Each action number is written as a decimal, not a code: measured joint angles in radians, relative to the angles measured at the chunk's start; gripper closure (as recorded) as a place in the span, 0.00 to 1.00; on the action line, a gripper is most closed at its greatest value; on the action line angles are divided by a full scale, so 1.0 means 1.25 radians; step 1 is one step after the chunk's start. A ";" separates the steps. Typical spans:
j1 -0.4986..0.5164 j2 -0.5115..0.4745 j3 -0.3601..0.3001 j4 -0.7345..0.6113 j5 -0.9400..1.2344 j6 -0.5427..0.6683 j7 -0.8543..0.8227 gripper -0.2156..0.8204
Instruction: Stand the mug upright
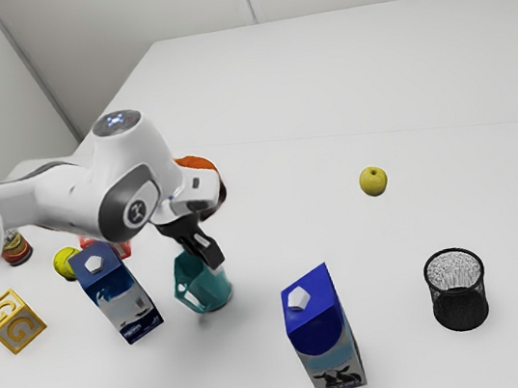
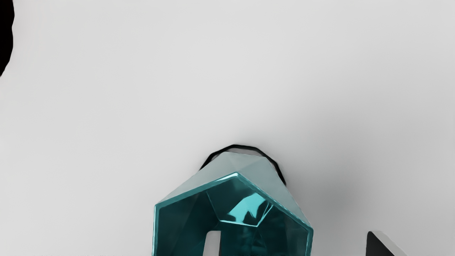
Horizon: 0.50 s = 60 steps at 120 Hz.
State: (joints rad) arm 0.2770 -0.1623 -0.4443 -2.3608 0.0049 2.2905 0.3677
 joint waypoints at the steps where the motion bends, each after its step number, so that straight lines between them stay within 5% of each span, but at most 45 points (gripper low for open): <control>1: 0.000 -0.003 0.000 0.002 -0.001 -0.002 0.000 0.37; 45: 0.015 0.022 0.016 0.293 -0.008 -0.228 -0.139 0.24; 60: -0.089 0.108 0.146 0.489 -0.007 -0.341 -0.174 0.22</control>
State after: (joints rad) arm 0.1660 -0.0275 -0.2616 -1.7497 -0.0034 1.8642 0.1503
